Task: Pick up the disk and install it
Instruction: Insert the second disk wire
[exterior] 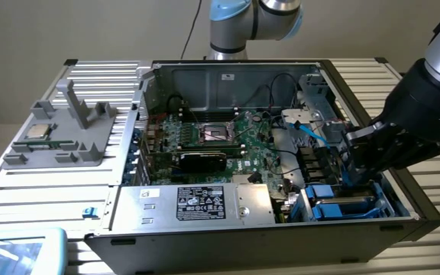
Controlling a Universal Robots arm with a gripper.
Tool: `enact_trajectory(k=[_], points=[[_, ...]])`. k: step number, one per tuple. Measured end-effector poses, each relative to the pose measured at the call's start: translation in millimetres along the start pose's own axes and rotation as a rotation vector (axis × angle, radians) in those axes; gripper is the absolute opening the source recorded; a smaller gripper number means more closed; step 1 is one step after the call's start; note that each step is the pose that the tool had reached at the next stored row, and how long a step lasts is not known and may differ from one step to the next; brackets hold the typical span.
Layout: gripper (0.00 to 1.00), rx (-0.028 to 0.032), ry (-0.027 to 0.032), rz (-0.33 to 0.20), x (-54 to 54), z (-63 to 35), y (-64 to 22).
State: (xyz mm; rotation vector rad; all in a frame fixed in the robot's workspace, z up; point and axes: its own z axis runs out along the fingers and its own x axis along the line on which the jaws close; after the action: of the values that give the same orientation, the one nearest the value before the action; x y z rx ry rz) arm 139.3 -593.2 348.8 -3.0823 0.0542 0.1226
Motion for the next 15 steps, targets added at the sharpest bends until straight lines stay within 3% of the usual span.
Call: enact_trajectory(k=[5,10,15], points=[[0.11,0.006,-0.0074,0.0,2.0,3.2,0.7],[0.11,0.0155,-0.0235,0.0,3.4,5.6,3.0],[0.11,0.0222,-0.024,-0.001,5.1,5.6,3.7]])
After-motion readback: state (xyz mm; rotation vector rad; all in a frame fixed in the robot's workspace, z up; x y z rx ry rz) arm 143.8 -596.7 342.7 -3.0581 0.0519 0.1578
